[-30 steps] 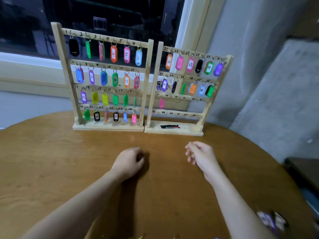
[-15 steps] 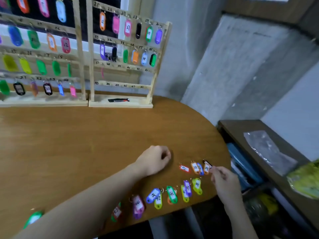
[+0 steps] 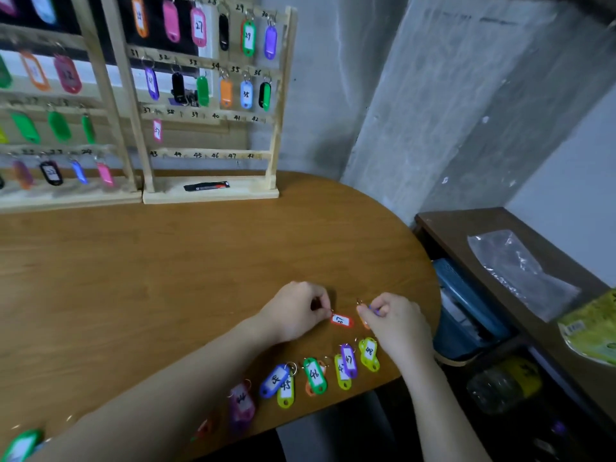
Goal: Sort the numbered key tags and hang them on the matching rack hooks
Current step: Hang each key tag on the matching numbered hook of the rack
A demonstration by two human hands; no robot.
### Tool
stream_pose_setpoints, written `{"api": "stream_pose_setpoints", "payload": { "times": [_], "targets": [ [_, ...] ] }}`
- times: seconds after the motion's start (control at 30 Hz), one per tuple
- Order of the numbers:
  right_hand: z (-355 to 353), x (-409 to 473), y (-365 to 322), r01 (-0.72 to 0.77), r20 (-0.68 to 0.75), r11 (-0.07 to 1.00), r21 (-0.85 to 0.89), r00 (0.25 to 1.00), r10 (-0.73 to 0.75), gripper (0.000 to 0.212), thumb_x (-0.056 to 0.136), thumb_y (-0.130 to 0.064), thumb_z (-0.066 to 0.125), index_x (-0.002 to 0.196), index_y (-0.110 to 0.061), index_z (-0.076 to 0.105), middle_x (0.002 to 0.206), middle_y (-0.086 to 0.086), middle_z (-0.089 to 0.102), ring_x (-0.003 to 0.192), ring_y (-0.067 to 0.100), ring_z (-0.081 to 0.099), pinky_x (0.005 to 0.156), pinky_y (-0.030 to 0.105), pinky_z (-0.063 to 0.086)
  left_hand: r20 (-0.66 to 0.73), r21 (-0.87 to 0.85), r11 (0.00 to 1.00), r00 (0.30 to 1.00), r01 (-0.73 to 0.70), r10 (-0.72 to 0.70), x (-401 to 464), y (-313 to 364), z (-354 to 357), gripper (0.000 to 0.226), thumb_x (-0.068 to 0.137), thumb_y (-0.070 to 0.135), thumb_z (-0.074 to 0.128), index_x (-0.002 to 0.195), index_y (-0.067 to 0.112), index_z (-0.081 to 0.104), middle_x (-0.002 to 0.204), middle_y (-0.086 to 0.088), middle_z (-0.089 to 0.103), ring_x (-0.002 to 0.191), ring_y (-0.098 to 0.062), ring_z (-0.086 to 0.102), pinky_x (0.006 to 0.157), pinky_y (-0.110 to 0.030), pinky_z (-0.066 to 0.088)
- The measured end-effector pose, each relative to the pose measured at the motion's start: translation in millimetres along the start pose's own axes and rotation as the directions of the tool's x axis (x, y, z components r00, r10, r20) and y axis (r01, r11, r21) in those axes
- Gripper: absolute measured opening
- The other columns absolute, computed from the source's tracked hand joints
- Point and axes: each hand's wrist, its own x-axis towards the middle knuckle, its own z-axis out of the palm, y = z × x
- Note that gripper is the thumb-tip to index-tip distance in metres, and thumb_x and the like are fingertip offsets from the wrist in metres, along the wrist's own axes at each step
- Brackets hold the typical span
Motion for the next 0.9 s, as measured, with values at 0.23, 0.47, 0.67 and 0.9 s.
{"api": "stream_pose_setpoints", "payload": {
  "times": [0.23, 0.47, 0.67, 0.9],
  "targets": [
    [10, 23, -14, 0.01, 0.095, 0.999, -0.04, 0.995, -0.006, 0.029, 0.096, -0.041, 0.067, 0.077, -0.019, 0.065, 0.071, -0.004, 0.068, 0.067, 0.012, 0.064, 0.062, 0.03, 0.055, -0.1, -0.081, 0.996, 0.993, 0.048, -0.056, -29, -21, -28, 0.011, 0.097, 0.024, 0.064, 0.088, 0.028, 0.07, 0.085, 0.018, 0.066, 0.082, 0.005, 0.057, 0.07, -0.007, 0.038],
    [22, 34, -47, 0.206, 0.014, 0.952, 0.224, 0.977, -0.215, 0.031, 0.098, -0.034, 0.064, 0.07, -0.022, 0.062, 0.058, -0.007, 0.065, 0.063, 0.015, 0.064, 0.063, 0.043, 0.057, -0.234, -0.074, 0.988, 0.961, 0.132, -0.146, -62, -48, -82, 0.016, 0.096, 0.023, 0.066, 0.082, 0.031, 0.067, 0.08, 0.016, 0.066, 0.08, 0.007, 0.059, 0.069, -0.009, 0.041],
    [26, 41, -127, 0.281, 0.068, 0.823, 0.493, 0.931, -0.359, 0.026, 0.1, -0.027, 0.061, 0.08, -0.012, 0.068, 0.068, -0.006, 0.073, 0.062, 0.01, 0.065, 0.063, 0.032, 0.05, -0.348, 0.008, 0.977, 0.917, 0.213, -0.197, -77, -61, -135, 0.019, 0.097, 0.023, 0.065, 0.079, 0.027, 0.068, 0.077, 0.015, 0.065, 0.072, 0.004, 0.057, 0.066, -0.016, 0.039],
    [15, 56, -211, 0.151, 0.164, 0.601, 0.785, 0.885, -0.436, 0.017, 0.102, -0.019, 0.06, 0.094, -0.012, 0.073, 0.071, 0.005, 0.071, 0.051, 0.006, 0.052, 0.05, 0.016, 0.041, -0.543, -0.13, 0.969, 0.803, 0.209, -0.246, -70, -64, -214, 0.014, 0.095, 0.015, 0.065, 0.083, 0.016, 0.073, 0.079, 0.004, 0.075, 0.067, -0.007, 0.064, 0.067, -0.028, 0.052]
  ]
}}
